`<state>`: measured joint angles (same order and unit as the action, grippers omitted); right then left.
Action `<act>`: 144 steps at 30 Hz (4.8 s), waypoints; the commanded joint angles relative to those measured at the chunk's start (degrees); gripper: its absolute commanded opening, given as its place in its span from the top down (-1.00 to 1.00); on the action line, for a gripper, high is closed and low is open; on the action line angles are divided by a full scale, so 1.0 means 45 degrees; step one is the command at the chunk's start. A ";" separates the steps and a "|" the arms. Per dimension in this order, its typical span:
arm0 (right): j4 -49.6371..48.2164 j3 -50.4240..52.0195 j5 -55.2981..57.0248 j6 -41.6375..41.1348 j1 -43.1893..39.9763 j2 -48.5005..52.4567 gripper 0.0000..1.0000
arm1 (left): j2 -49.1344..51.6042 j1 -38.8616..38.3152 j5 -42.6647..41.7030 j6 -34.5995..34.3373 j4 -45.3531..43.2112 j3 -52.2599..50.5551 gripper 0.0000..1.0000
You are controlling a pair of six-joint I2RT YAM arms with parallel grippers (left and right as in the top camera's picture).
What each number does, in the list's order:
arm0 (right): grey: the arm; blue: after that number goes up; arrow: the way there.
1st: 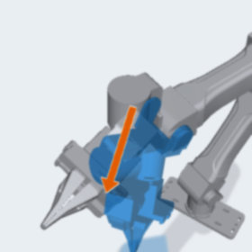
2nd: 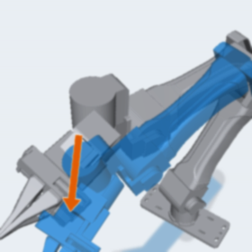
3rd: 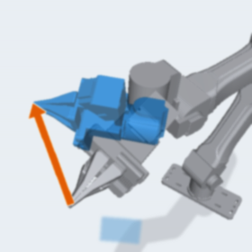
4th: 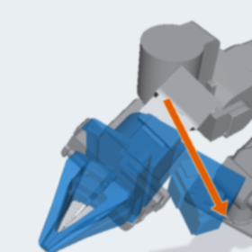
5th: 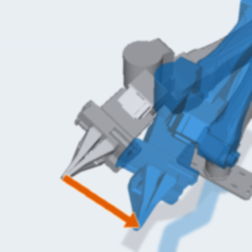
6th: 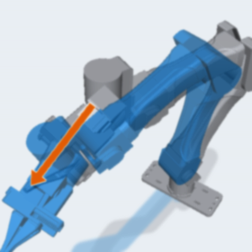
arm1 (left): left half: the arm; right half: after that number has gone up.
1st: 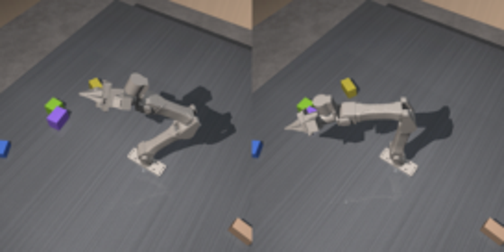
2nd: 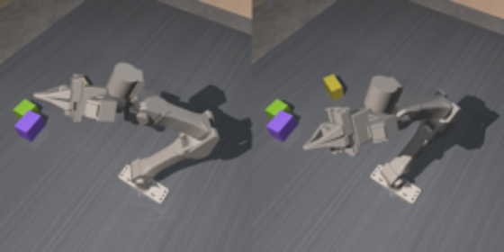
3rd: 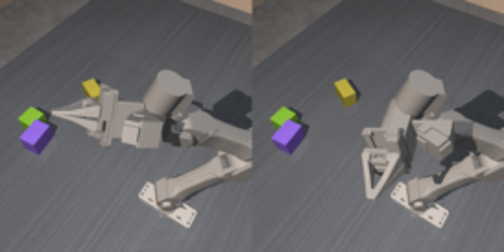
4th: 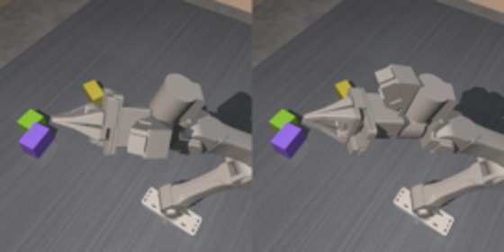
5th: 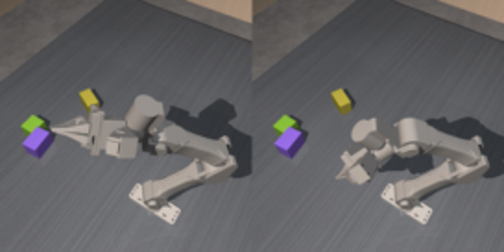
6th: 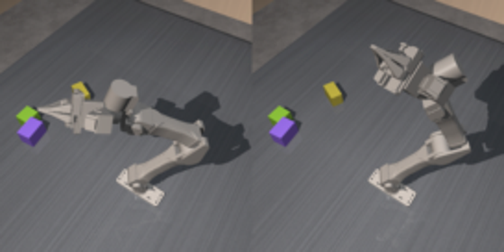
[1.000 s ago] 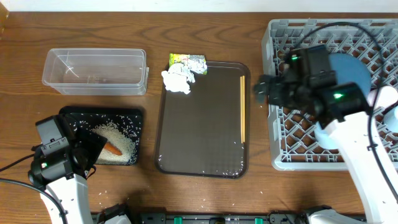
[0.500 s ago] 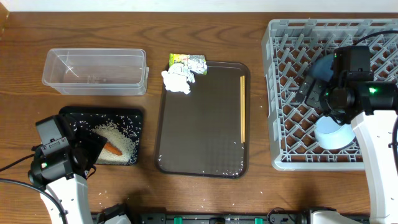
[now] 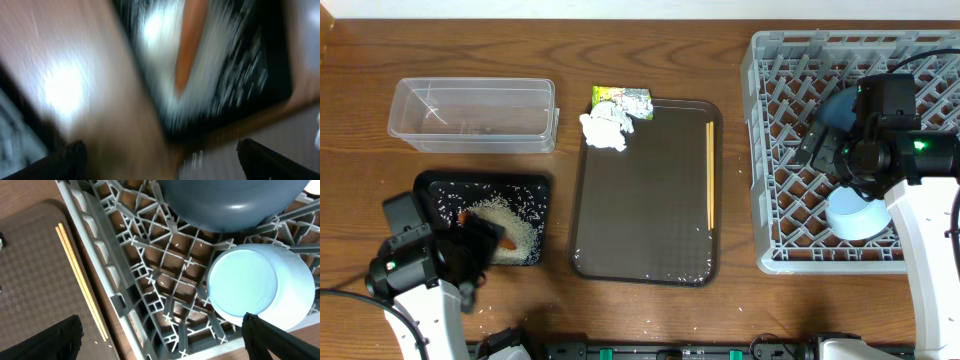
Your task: Sort waste into correct bins and load items into the dishwasher rack
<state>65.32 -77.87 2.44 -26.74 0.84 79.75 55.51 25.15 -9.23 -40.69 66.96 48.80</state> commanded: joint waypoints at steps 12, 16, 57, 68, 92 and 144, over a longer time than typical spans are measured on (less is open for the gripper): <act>0.0015 -0.0243 0.0219 -0.0141 -0.0097 -0.0219 -0.99 | 0.0019 -0.0413 -0.7402 0.3813 0.2322 -0.0010 -0.97; 0.0015 -0.0243 0.0219 -0.0136 -0.0097 -0.0219 -0.98 | 0.0015 -0.1525 -0.8029 0.4226 0.2472 0.0214 -1.00; 0.0015 -0.0243 0.0219 -0.0141 -0.0097 -0.0219 -0.98 | 1.6155 -0.9855 0.1943 0.0622 -0.3065 1.4785 -0.76; 0.0015 -0.0243 0.0219 -0.0141 -0.0097 -0.0219 -0.99 | 1.7495 -0.9544 0.1967 -0.1035 -0.3215 1.4775 -0.65; 0.0015 -0.0243 0.0219 -0.0141 -0.0097 -0.0219 -0.99 | 1.7549 -0.9544 0.1948 -0.1035 -0.3220 1.4348 0.88; 0.0015 -0.0243 0.0219 -0.0141 -0.0097 -0.0219 -0.99 | 1.2390 -0.6411 0.0185 -0.1511 0.0180 1.4047 -0.84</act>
<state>65.34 -78.06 2.61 -26.74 0.84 79.66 112.22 -1.17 -1.74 -47.42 66.74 112.95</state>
